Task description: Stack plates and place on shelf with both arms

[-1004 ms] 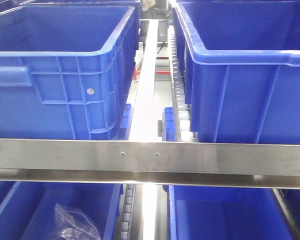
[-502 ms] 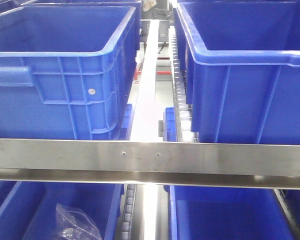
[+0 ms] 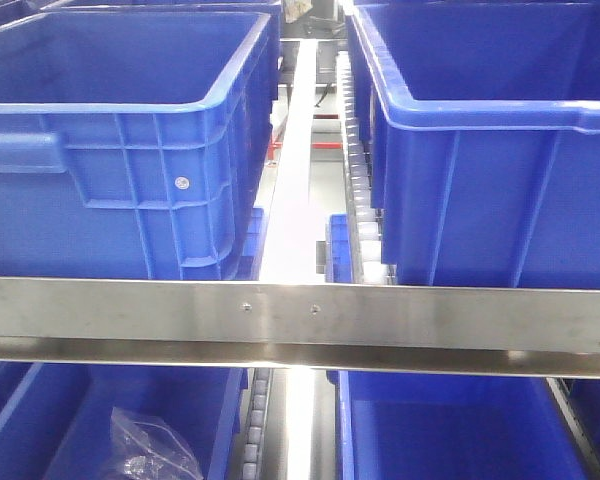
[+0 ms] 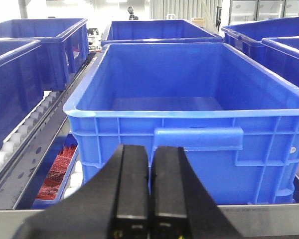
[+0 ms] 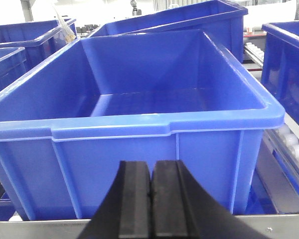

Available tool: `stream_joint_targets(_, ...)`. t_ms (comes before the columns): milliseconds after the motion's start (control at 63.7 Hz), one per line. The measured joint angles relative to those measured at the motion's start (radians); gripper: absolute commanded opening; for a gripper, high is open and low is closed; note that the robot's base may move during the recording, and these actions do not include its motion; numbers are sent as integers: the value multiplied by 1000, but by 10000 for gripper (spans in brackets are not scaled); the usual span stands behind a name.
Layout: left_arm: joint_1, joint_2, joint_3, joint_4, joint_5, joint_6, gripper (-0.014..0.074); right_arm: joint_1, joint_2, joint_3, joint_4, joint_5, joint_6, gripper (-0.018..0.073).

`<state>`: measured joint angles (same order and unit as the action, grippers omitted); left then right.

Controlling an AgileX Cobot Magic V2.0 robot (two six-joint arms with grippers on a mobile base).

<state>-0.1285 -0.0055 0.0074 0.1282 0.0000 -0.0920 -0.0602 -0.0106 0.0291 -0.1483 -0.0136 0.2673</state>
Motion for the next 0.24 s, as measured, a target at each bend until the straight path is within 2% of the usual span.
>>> stream_joint_targets(235, 0, 0, 0, 0, 0, 1, 88, 0, 0, 0, 0, 0, 0, 49)
